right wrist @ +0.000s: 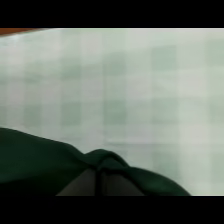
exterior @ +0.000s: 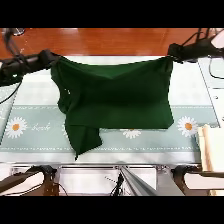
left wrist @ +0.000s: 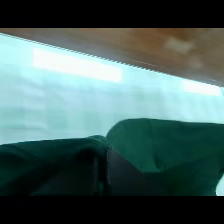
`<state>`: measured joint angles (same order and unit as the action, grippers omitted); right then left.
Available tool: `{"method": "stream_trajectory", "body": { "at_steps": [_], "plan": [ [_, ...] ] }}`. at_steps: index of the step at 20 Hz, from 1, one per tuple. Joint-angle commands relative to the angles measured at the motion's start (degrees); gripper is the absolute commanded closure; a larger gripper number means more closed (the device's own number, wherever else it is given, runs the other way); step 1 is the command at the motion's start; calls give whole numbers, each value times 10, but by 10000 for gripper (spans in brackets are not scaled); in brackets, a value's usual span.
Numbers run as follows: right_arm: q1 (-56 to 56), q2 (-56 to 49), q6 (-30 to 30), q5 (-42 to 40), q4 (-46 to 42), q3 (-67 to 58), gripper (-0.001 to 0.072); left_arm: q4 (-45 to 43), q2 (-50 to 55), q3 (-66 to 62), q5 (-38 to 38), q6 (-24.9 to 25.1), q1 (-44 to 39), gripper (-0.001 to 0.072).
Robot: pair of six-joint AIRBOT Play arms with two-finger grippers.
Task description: Fold the shirts.
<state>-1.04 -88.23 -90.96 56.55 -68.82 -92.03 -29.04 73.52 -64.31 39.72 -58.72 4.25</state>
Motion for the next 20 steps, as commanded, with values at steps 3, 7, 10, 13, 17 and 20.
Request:
{"method": "stream_trajectory", "body": {
  "at_steps": [3,7,10,13,17,20],
  "plan": [
    [-31,-68,-3,2,70,-50,80,-1,82,-34,19,-29,-7,1],
    [-146,-47,43,169,68,-87,92,-110,80,-77,265,-104,115,3],
    [-247,0,92,261,44,-44,93,-212,66,-22,410,-125,206,3],
    [-304,105,92,179,78,166,93,-205,14,163,379,-111,256,3],
    [-307,225,109,111,94,427,93,-117,-10,337,357,-12,268,3],
    [-307,247,126,129,99,498,93,-90,-10,387,343,17,267,3]
  ]
}}
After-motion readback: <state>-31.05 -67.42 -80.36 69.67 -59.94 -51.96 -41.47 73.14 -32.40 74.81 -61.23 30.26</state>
